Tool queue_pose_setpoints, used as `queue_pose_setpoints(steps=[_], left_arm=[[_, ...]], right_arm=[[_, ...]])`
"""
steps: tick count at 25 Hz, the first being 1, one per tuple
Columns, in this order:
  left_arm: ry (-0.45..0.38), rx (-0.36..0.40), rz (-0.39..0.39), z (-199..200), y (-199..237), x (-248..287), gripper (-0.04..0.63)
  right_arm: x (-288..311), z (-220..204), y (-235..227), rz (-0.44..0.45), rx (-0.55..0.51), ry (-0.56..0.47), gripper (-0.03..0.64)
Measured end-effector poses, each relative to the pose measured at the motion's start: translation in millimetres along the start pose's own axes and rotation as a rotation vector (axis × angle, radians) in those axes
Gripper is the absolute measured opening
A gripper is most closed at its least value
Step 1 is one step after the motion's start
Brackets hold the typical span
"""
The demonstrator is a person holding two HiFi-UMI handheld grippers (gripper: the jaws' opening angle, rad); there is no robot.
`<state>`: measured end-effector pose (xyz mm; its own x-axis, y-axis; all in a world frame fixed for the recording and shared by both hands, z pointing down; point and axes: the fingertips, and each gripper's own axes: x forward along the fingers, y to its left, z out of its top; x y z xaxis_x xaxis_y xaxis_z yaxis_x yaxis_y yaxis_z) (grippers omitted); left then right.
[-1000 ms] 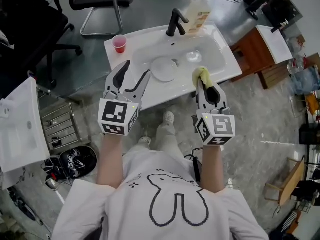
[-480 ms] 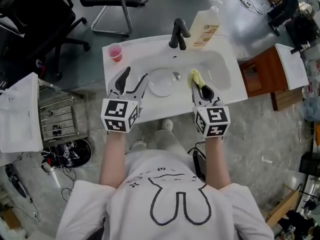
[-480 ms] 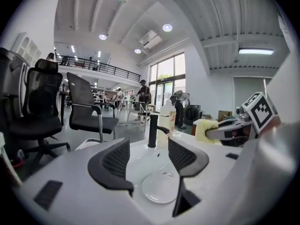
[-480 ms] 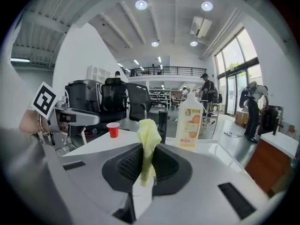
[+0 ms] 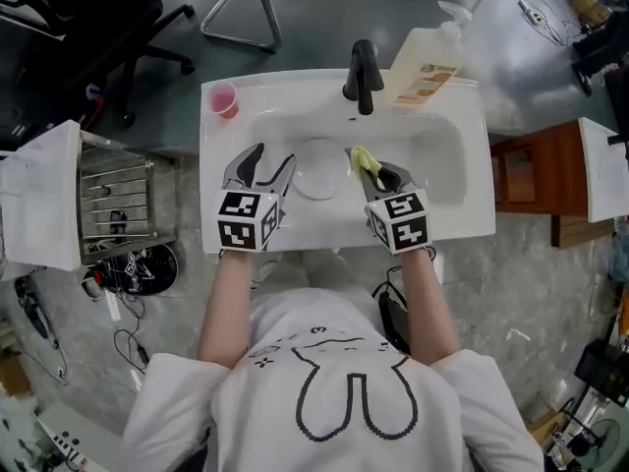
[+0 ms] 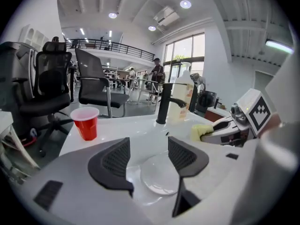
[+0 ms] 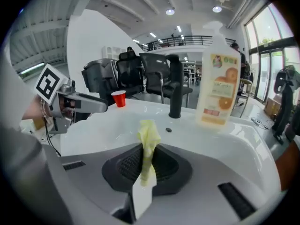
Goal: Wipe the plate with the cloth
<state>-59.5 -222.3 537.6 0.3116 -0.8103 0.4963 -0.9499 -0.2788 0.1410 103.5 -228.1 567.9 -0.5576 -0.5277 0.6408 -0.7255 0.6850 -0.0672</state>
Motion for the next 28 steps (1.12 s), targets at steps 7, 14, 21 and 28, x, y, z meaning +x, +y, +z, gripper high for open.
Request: queue_pose_setpoints(steps=[7, 14, 21, 28], left_arm=[[0.128, -0.084, 0.041, -35.5, 6.7, 29.8, 0.242], [0.295, -0.201, 0.015, -70.3, 13.1, 44.6, 0.238], [0.418, -0.275, -0.052, -101.1, 6.8, 56.4, 0.235], [0.480, -0.415, -0.144, -113.2, 5.8, 77.1, 0.230]], right_arm=[[49.1, -41.6, -4.2, 0.097, -0.025, 0.232, 0.049], [88.7, -75.9, 1.8, 0.159, -0.145, 0.474, 0.049], [109.7, -100.8, 11.4, 0.189, -0.244, 0.625, 0.049], [114.0, -109.1, 13.6, 0.208, -0.301, 0.678, 0.049]])
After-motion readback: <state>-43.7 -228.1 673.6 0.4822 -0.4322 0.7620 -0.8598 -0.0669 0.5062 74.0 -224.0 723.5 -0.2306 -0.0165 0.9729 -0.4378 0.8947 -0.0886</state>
